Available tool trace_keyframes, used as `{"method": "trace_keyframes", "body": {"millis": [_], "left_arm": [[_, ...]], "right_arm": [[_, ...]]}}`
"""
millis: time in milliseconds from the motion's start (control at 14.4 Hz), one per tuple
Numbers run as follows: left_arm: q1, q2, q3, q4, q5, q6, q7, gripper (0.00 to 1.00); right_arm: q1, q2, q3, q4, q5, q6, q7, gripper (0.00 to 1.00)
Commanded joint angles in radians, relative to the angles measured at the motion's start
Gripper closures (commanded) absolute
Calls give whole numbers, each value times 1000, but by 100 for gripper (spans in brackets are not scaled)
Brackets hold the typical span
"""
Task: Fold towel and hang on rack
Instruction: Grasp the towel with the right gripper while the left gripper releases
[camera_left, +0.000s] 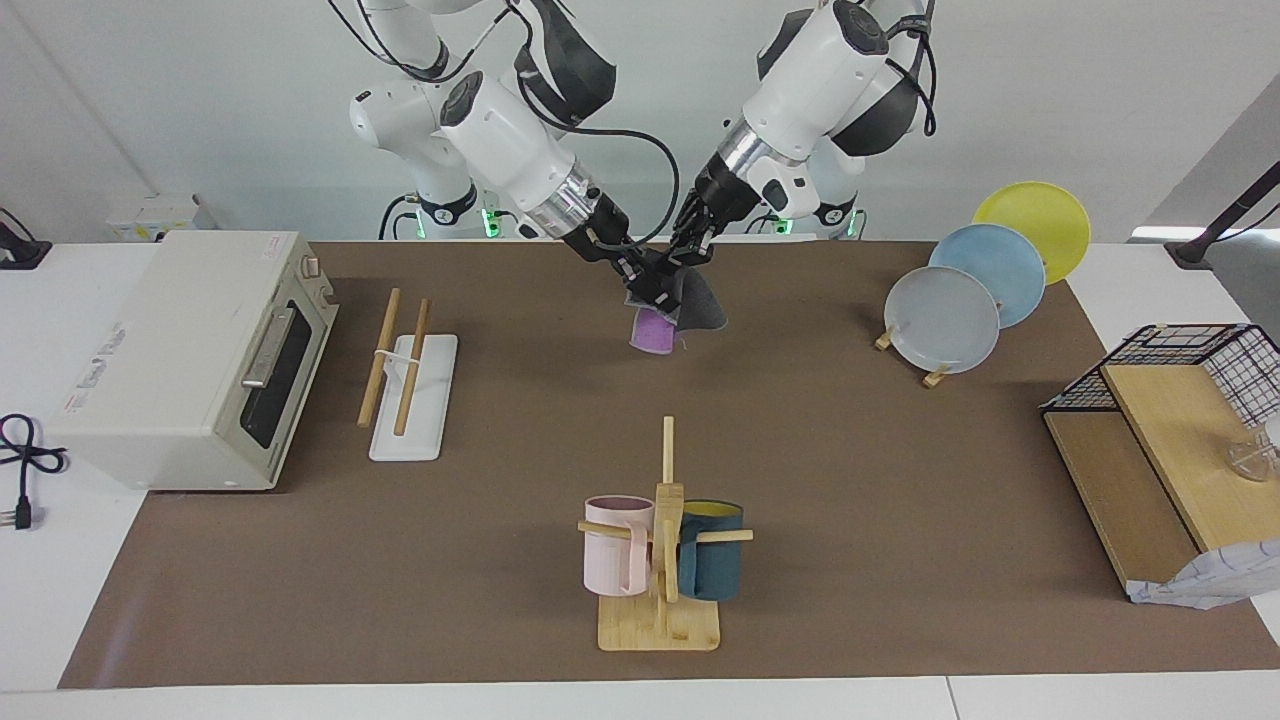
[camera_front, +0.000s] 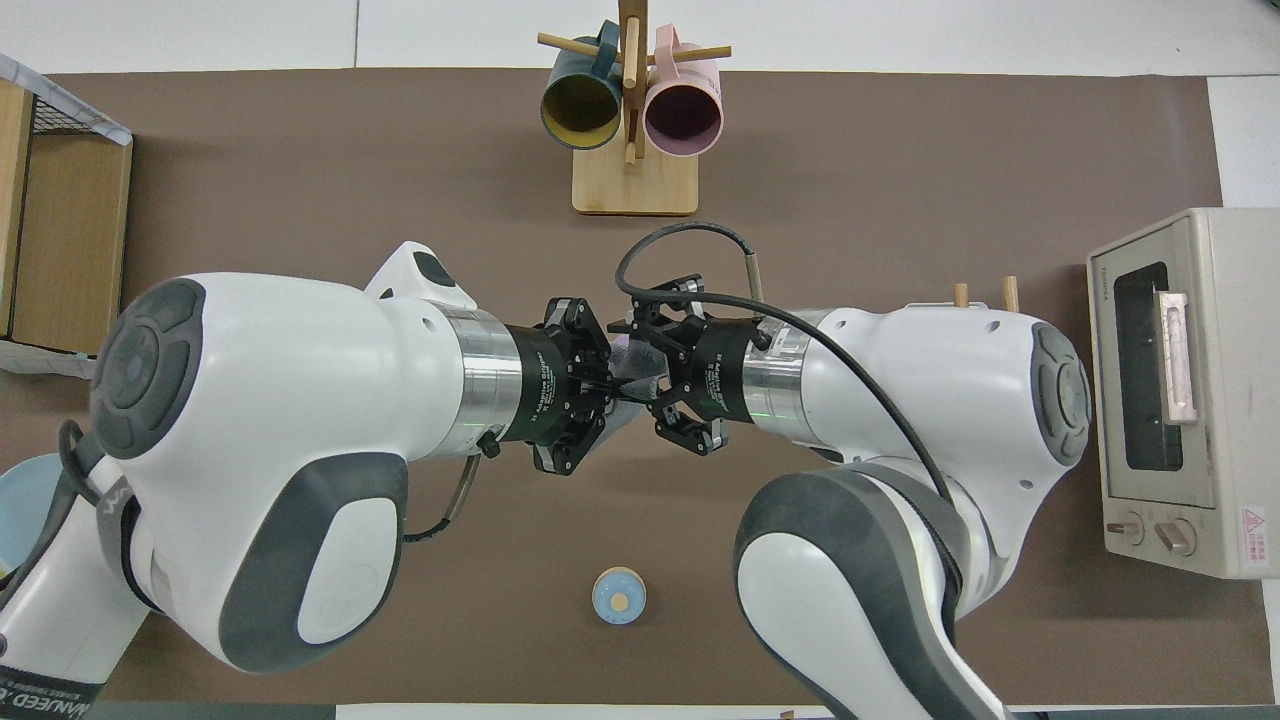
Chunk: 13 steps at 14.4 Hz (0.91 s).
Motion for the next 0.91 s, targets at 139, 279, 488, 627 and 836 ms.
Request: {"method": "trace_keyframes", "body": {"millis": [139, 279, 488, 627, 836], "left_arm": [[2, -16, 1, -14, -19, 10, -14, 100], [2, -16, 1, -14, -19, 10, -25, 100], [2, -16, 1, -16, -16, 12, 1, 47], [2, -18, 2, -17, -13, 10, 68, 0], [28, -33, 12, -49, -9, -4, 255, 0]], "right_arm": [[0, -3, -1, -6, 25, 7, -36, 100], [0, -3, -1, -5, 23, 6, -50, 100], [-8, -5, -1, -5, 15, -39, -117, 100], [-11, -5, -3, -3, 8, -53, -131, 100], [-69, -13, -8, -2, -145, -179, -252, 100]]}}
